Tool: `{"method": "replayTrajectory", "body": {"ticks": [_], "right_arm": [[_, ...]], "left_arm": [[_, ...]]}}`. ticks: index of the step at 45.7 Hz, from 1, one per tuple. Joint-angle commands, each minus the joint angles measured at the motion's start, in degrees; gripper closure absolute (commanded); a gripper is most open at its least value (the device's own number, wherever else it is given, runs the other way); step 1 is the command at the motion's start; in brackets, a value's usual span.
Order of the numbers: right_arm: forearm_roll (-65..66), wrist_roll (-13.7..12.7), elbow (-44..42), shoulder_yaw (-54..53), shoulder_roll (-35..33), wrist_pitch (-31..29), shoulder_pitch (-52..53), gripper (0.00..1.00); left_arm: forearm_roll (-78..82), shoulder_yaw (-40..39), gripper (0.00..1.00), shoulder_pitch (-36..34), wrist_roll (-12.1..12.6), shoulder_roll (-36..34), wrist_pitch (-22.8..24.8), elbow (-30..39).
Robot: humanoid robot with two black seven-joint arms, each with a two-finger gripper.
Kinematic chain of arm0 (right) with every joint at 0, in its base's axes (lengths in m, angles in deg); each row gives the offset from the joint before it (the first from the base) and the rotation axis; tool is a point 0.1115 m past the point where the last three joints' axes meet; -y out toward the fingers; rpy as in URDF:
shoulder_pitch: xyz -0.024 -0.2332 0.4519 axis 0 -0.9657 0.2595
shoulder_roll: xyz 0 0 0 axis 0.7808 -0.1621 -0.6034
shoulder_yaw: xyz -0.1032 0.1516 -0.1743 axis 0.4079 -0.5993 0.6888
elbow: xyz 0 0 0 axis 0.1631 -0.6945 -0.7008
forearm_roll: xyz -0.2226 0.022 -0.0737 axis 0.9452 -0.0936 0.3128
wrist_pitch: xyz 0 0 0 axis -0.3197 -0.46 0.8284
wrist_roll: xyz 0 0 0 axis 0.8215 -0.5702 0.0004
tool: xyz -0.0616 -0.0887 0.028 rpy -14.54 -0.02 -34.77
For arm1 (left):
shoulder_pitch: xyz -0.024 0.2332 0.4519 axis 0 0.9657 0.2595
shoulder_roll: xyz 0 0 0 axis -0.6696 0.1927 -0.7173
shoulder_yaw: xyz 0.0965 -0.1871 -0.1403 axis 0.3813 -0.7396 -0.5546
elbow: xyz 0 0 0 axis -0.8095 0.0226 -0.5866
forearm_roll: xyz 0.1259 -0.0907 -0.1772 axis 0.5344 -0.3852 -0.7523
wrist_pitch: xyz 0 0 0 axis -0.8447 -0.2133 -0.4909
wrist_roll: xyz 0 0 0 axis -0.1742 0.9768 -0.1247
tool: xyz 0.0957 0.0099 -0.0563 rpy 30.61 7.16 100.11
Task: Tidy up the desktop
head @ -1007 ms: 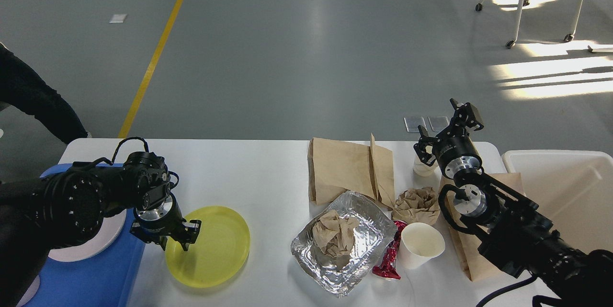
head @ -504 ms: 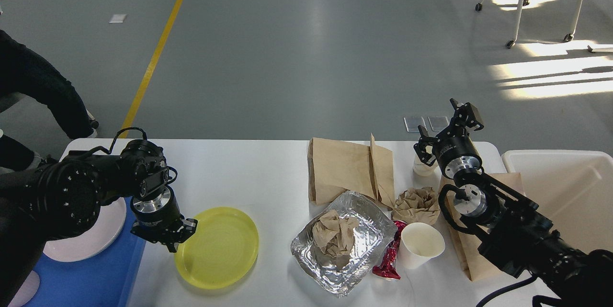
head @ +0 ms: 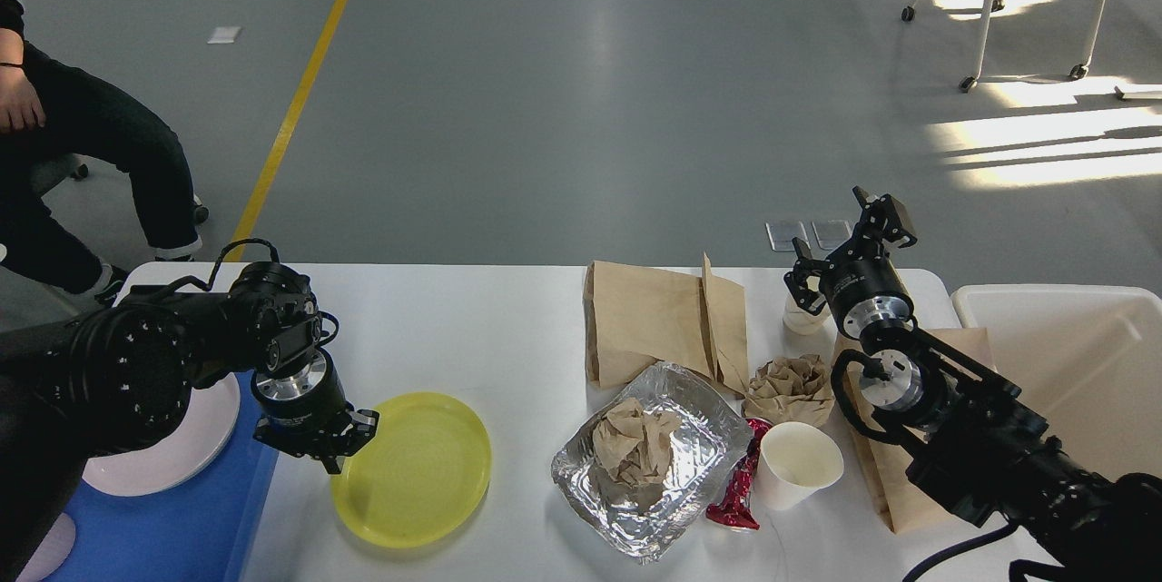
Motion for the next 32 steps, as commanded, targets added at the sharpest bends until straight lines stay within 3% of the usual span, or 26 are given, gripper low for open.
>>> {"method": "replayTrajectory", "body": {"ticks": [1, 6, 10, 23, 32], "right_arm": [[0.00, 0.00, 0.00, 0.00, 0.00, 0.00, 0.00, 0.00], [0.00, 0.00, 0.00, 0.00, 0.00, 0.00, 0.00, 0.00], [0.00, 0.00, 0.00, 0.00, 0.00, 0.00, 0.00, 0.00], [0.00, 0.00, 0.00, 0.00, 0.00, 0.00, 0.00, 0.00], [0.00, 0.00, 0.00, 0.00, 0.00, 0.00, 0.00, 0.00]], "left_arm": [[0.08, 0.00, 0.98, -0.25, -0.04, 0.00, 0.39, 0.05], [0.08, -0.08, 0.94, -0.69, -0.13, 0.00, 0.91, 0.13], [-0.01, -0.35, 0.78, -2.35, -0.39, 0.00, 3.09, 0.83], [-0.01, 0.09, 0.08, -13.86, -0.65, -2.72, 3.09, 14.71], [0.08, 2.64, 0.04, -21.77, -0.48, -3.34, 3.09, 26.67]]}}
